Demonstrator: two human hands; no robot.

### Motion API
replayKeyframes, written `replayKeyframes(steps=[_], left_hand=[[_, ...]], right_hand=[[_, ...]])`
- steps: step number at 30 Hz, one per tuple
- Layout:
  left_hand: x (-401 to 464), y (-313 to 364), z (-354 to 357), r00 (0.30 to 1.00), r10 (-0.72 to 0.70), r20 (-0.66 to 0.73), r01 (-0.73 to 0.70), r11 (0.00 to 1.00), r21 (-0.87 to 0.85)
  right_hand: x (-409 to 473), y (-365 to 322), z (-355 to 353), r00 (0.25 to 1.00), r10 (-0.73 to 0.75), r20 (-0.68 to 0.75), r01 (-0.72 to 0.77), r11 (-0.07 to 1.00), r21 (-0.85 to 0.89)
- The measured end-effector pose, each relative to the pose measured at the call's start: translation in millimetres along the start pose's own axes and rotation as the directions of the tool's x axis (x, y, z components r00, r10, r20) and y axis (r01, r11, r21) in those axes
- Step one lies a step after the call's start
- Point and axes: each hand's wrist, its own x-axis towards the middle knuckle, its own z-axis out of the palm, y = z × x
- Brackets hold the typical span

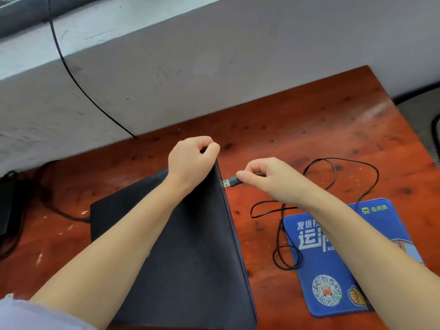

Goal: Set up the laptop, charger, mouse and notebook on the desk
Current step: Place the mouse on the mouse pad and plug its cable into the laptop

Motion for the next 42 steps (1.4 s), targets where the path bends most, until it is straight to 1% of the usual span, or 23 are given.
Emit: replayKeyframes(steps=[3, 7, 11, 17, 22, 28, 33, 36, 39, 42], left_hand=[[0, 2, -1, 1.0, -0.02, -0.012, 0.02, 1.0, 0.001], [0, 3, -3, 1.0, -0.014, -0.011, 0.014, 1.0, -0.002], [-1, 3, -3, 1.0, -0.012, -0.014, 0.012, 1.0, -0.003], [-1, 3, -2, 1.0, 0.004, -0.011, -0.004, 1.0, -0.001], [0, 2, 2, 1.0, -0.002, -0.003, 0.002, 1.0, 0.026], [1, 0, 10, 1.0, -0.006, 0.004, 0.006, 0.999, 0.053], [2, -1, 11, 1.0, -0.02, 0.0, 0.02, 0.997, 0.071], [1, -1, 10, 1.0, -0.005, -0.009, 0.006, 0.998, 0.061], [2, -2, 11, 1.0, -0.001, -0.024, 0.003, 0.998, 0.061], [4, -4, 15, 0.999, -0.022, -0.049, 0.026, 0.997, 0.073]], right_hand=[[-2, -4, -1, 0.999, -0.024, -0.025, 0.024, 0.999, -0.022], [-6, -9, -5, 0.998, -0.043, -0.051, 0.044, 0.999, 0.023], [-7, -11, -2, 0.997, -0.043, -0.066, 0.042, 0.999, -0.006], [-6, -19, -4, 0.994, -0.053, -0.099, 0.04, 0.991, -0.124], [-2, -33, -8, 0.999, -0.046, -0.003, 0.042, 0.94, -0.339], [5, -38, -8, 1.0, -0.02, -0.007, 0.015, 0.878, -0.478], [-3, -30, -5, 0.997, -0.064, 0.031, 0.071, 0.913, -0.401], [-1, -27, -4, 0.998, -0.055, 0.04, 0.065, 0.939, -0.339], [4, -27, 2, 0.997, -0.041, 0.058, 0.058, 0.941, -0.335], [6, -25, 10, 0.999, -0.029, 0.025, 0.036, 0.947, -0.319]])
